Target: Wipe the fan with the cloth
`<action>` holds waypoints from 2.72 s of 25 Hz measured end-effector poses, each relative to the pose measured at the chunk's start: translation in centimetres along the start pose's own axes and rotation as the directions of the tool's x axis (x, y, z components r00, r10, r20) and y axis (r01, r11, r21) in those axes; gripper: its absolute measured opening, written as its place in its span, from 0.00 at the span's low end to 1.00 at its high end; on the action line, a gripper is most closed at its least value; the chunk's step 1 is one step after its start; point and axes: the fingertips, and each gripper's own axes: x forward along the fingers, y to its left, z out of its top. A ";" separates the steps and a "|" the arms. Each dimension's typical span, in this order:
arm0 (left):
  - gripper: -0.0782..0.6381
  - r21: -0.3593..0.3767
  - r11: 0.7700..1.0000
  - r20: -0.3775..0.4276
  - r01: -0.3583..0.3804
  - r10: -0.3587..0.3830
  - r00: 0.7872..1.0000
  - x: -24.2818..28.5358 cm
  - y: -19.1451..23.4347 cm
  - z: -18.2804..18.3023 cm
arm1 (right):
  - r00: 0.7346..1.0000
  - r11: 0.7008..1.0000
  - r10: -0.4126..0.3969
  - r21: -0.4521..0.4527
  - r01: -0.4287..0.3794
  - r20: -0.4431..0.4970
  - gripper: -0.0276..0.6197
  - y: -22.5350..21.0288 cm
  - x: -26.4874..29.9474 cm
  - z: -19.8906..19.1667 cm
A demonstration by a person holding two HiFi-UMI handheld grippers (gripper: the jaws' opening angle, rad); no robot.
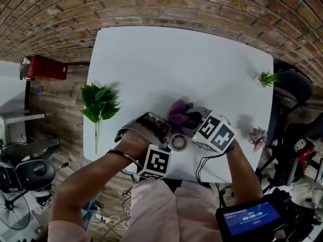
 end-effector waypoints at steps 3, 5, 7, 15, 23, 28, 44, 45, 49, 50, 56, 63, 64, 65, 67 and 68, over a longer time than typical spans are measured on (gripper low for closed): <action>0.36 -0.045 0.999 -0.011 -0.004 0.004 1.000 0.0 0.0 -0.2 | 1.000 1.000 -0.013 0.011 0.013 0.000 0.22 -0.1 -0.3 -0.6; 0.36 -0.088 0.996 -0.014 -0.007 0.005 1.000 0.0 0.1 -0.3 | 1.000 0.999 -0.028 0.027 0.028 0.009 0.22 -0.4 -0.8 -1.1; 0.36 -0.137 0.991 -0.017 -0.007 0.004 1.000 0.0 0.2 -0.5 | 0.999 0.998 -0.046 0.044 0.045 0.018 0.22 -0.7 -1.5 -1.6; 0.36 -0.353 0.935 -0.042 -0.012 -0.003 0.999 0.1 0.5 -1.0 | 0.990 0.983 -0.132 0.136 0.125 0.045 0.22 -1.4 -3.8 -4.1; 0.36 -0.531 0.847 -0.114 -0.033 -0.032 0.993 0.2 0.6 -1.9 | 0.976 0.951 -0.201 0.254 0.176 0.078 0.22 0.3 -4.9 -6.5; 0.36 -0.697 0.714 -0.157 -0.066 -0.061 0.986 0.4 0.6 -2.6 | 0.976 0.945 -0.193 0.288 0.156 0.104 0.22 3.0 -3.8 -7.3; 0.52 -0.951 0.232 0.196 0.205 -0.060 0.979 -1.9 -2.7 1.1 | 0.954 0.929 -0.243 0.324 0.177 0.177 0.22 5.1 -10.1 -10.7; 0.52 -0.946 0.233 0.221 0.225 -0.047 0.974 -2.2 -2.2 2.4 | 0.952 0.929 -0.247 0.325 0.180 0.179 0.22 5.1 -10.4 -10.8; 0.52 -0.919 0.281 0.295 0.278 0.017 0.955 -2.2 0.7 7.2 | 0.948 0.920 -0.266 0.340 0.196 0.175 0.22 5.5 -11.3 -12.2; 0.52 -0.912 0.295 0.307 0.285 0.029 0.951 -2.0 1.6 8.1 | 0.946 0.917 -0.273 0.345 0.201 0.173 0.22 5.6 -11.6 -12.6; 0.52 -0.894 0.346 0.331 0.286 0.077 0.940 -0.6 6.7 11.0 | 0.934 0.888 -0.316 0.398 0.229 0.167 0.22 5.9 -13.4 -14.7; 0.53 -0.896 0.399 0.276 0.196 0.153 0.949 -2.5 8.4 10.1 | 0.924 0.880 -0.335 0.411 0.237 0.184 0.23 5.2 -14.1 -15.1; 0.53 -0.897 0.411 0.251 0.162 0.173 0.952 -3.3 8.6 9.4 | 0.925 0.883 -0.331 0.407 0.234 0.187 0.23 5.1 -14.0 -14.8; 0.53 -0.899 0.420 0.222 0.123 0.196 0.955 -4.0 8.9 8.6 | 0.926 0.887 -0.325 0.401 0.229 0.190 0.23 4.9 -13.8 -14.5; 0.53 -0.901 0.430 0.167 0.048 0.243 0.956 -5.6 9.5 6.7 | 0.930 0.895 -0.312 0.387 0.220 0.194 0.23 4.7 -13.5 -13.8; 0.54 -0.899 0.437 0.147 0.021 0.258 0.955 -6.2 9.7 5.9 | 0.933 0.900 -0.305 0.379 0.215 0.194 0.23 4.6 -13.3 -13.5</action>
